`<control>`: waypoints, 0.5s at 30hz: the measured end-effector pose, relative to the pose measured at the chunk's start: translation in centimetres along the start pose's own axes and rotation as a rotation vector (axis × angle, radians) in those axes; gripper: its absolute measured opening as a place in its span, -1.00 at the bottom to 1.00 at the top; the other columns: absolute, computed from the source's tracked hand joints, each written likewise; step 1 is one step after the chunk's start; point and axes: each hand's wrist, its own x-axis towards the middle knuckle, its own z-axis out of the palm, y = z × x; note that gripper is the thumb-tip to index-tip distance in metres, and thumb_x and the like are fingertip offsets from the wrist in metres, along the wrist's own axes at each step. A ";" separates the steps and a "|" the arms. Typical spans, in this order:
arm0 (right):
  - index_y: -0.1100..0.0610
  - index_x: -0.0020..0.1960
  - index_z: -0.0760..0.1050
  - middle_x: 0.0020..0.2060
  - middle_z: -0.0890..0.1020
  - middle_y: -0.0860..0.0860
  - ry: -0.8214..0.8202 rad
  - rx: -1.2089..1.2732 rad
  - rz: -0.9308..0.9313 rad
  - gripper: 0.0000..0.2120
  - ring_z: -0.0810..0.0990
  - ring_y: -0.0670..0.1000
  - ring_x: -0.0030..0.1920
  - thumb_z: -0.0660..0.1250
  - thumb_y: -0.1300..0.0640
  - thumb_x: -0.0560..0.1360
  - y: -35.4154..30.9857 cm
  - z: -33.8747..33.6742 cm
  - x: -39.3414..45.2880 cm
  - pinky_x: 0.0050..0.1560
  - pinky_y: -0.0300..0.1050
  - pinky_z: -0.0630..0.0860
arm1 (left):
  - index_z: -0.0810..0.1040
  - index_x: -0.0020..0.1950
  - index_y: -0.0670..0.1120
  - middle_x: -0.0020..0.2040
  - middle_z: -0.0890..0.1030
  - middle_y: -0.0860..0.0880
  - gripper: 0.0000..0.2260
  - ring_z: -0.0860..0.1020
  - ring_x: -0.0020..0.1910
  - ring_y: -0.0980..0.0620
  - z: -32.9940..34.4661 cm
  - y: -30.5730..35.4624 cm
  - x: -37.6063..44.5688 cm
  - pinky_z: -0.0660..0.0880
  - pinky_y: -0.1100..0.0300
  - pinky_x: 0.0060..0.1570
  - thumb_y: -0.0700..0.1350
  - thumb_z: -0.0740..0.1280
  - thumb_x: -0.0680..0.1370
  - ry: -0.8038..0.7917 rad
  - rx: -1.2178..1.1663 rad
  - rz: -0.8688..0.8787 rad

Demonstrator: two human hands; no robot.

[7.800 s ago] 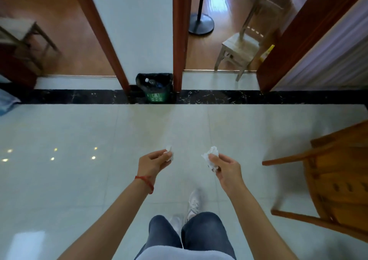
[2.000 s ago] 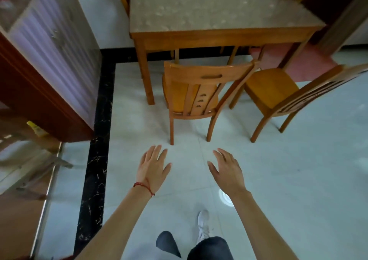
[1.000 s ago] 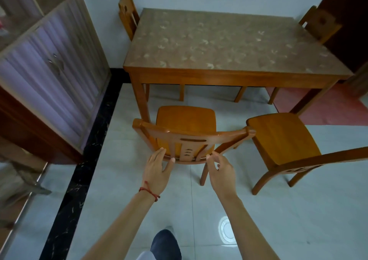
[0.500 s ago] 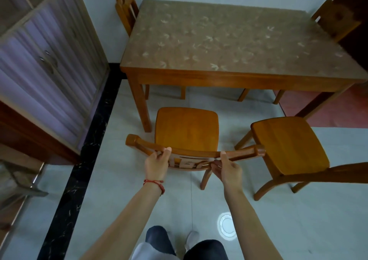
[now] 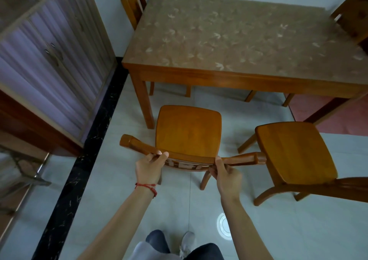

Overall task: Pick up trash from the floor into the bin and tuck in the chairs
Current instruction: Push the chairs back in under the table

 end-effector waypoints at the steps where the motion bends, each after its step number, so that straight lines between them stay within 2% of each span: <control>1: 0.19 -0.37 0.56 -0.37 0.66 0.11 0.002 -0.012 -0.008 -0.63 0.66 0.08 -0.26 0.28 -0.01 0.49 -0.1 -0.1 0.3 -0.07 -0.01 0.57 | 0.57 -0.29 -0.02 -0.28 0.63 -0.14 -0.89 0.62 -0.12 -0.15 0.2 0.0 0.0 0.55 -0.01 0.02 -0.05 0.44 0.41 0.004 -0.014 0.001; 4: 0.22 -0.28 0.58 -0.33 0.66 0.11 0.002 -0.047 -0.027 -0.65 0.65 0.07 -0.24 0.25 -0.02 0.51 -0.4 -0.6 1.3 -0.06 -0.03 0.57 | 0.58 -0.29 -0.07 -0.25 0.64 -0.17 -0.88 0.62 -0.11 -0.15 1.3 0.4 -0.3 0.54 0.02 0.00 -0.08 0.43 0.41 0.006 -0.026 0.019; 6: 0.19 -0.29 0.55 -0.35 0.63 0.09 0.004 -0.061 -0.040 -0.67 0.63 0.08 -0.27 0.24 -0.01 0.52 -0.8 -0.9 2.0 -0.06 -0.02 0.57 | 0.59 -0.27 -0.12 -0.25 0.64 -0.16 -0.88 0.62 -0.11 -0.13 2.3 0.8 -0.5 0.55 0.04 -0.01 -0.09 0.43 0.41 0.003 -0.048 0.013; 9: 0.20 -0.33 0.52 -0.41 0.59 0.12 -0.001 -0.086 -0.055 -0.64 0.56 0.10 -0.36 0.22 0.00 0.53 -1.5 -1.4 3.3 -0.20 0.01 0.57 | 0.60 -0.25 -0.18 -0.26 0.64 -0.13 -0.84 0.62 -0.12 -0.10 3.7 1.3 -0.4 0.52 0.12 -0.05 -0.08 0.43 0.41 0.005 -0.058 0.008; 12: 0.24 -0.31 0.52 -0.42 0.58 0.13 -0.012 -0.100 -0.067 -0.62 0.53 0.10 -0.38 0.22 -0.01 0.53 -2.0 -1.5 4.6 -0.35 -0.13 0.49 | 0.60 -0.25 -0.17 -0.26 0.63 -0.13 -0.84 0.62 -0.12 -0.10 4.6 1.9 0.1 0.51 0.11 -0.04 -0.08 0.43 0.41 0.019 -0.070 0.015; 15: 0.22 -0.27 0.56 -0.40 0.60 0.08 -0.014 -0.102 -0.063 -0.64 0.57 0.05 -0.36 0.22 -0.02 0.52 -2.4 -1.0 5.9 -0.35 -0.22 0.45 | 0.58 -0.28 -0.14 -0.24 0.64 -0.15 -0.85 0.62 -0.11 -0.12 5.2 2.6 1.1 0.53 0.03 0.03 -0.08 0.44 0.41 0.021 -0.066 0.023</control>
